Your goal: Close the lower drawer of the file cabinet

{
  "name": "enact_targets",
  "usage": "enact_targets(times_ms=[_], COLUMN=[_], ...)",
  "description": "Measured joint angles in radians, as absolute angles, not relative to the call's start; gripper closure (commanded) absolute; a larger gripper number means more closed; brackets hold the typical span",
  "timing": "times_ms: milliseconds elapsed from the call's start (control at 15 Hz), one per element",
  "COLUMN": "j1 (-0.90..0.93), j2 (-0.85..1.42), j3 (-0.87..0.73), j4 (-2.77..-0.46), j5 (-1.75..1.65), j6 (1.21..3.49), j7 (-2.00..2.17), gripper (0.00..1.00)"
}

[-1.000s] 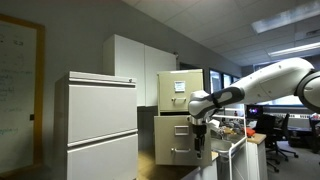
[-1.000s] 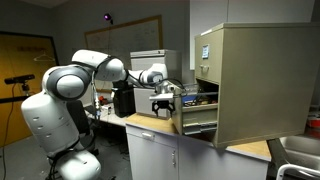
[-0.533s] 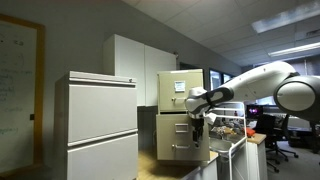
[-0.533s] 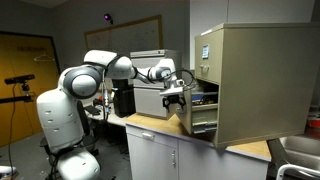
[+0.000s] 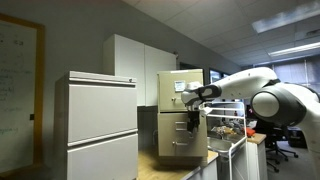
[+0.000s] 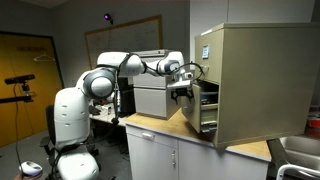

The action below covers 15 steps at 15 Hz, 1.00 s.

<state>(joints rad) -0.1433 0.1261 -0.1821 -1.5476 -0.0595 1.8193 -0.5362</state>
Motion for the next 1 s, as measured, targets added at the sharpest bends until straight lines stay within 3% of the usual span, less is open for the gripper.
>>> enact_targets(times_ms=[600, 1000], j1=[-0.269, -0.282], j2=[0.304, 0.393], j3=[-0.181, -0.179], j4=[-1.216, -1.084], j5=[0.297, 0.299], j6=[1.629, 1.614], j7=[-0.208, -0.093], gripper=[0.00, 0.00])
